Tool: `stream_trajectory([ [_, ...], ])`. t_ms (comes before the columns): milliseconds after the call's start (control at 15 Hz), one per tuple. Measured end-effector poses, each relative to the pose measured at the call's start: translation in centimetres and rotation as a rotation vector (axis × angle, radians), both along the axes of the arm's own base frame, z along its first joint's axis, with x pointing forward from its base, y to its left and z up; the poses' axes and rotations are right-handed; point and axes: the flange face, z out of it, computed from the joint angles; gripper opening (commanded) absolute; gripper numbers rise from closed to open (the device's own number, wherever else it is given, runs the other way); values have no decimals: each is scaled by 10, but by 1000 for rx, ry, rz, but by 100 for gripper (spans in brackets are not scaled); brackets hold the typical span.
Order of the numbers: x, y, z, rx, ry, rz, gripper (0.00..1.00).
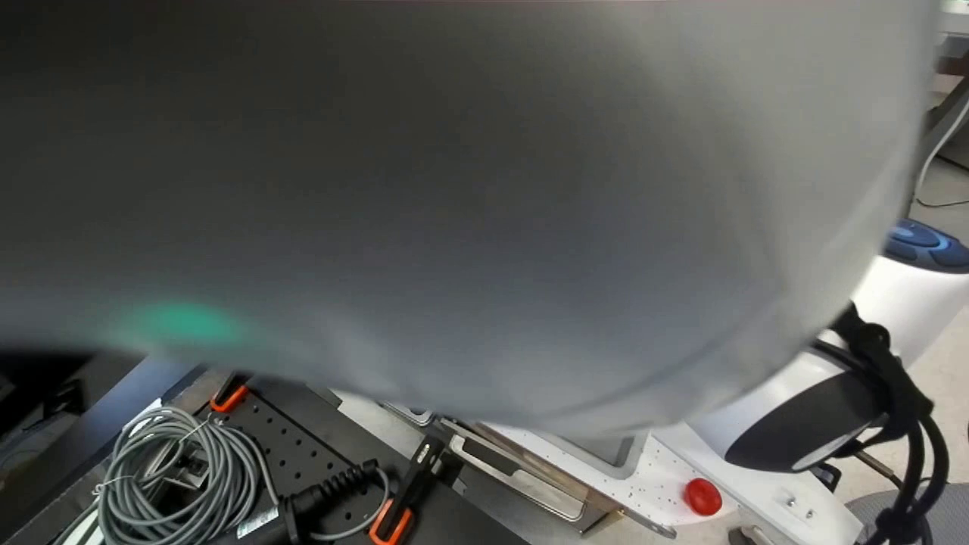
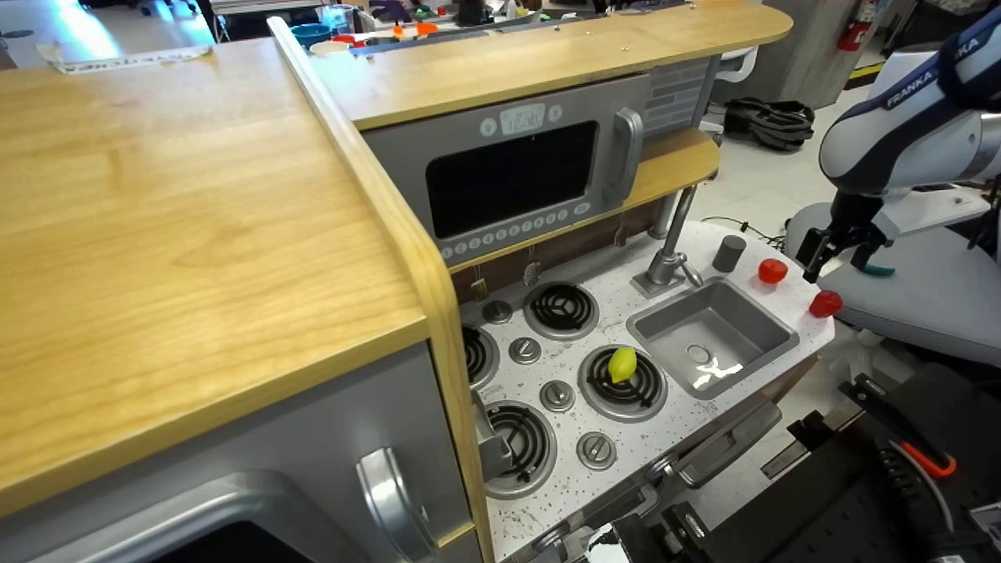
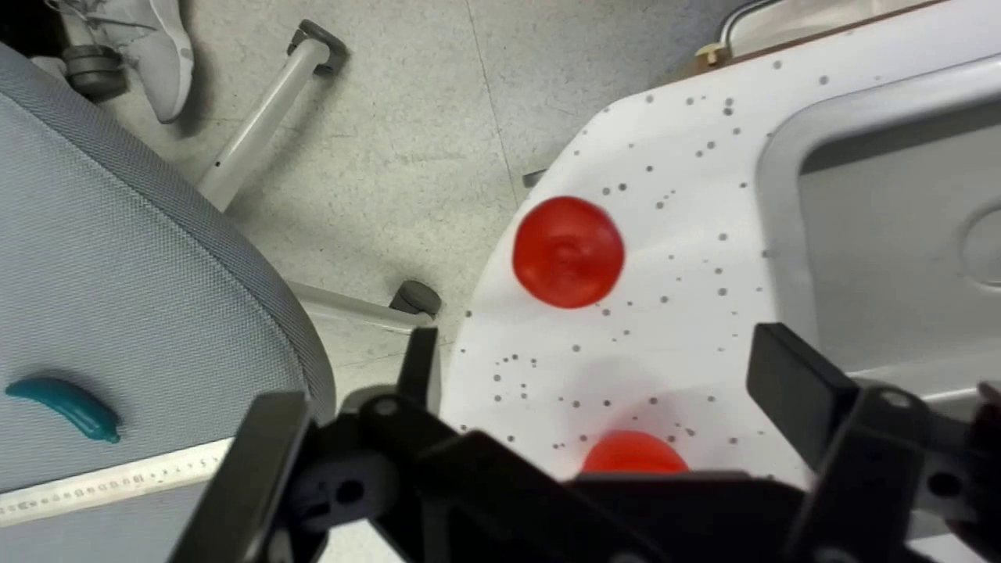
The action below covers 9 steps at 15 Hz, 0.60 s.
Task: Pick up the red plush toy and put it on the sink countertop
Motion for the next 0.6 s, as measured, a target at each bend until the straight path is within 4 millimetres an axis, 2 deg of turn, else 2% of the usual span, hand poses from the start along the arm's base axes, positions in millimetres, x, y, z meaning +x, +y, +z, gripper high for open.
stream_trajectory([
  [267, -17, 33, 33, 63, 2, 75, 100],
  [600, -61, 59, 64, 113, 42, 145, 100],
])
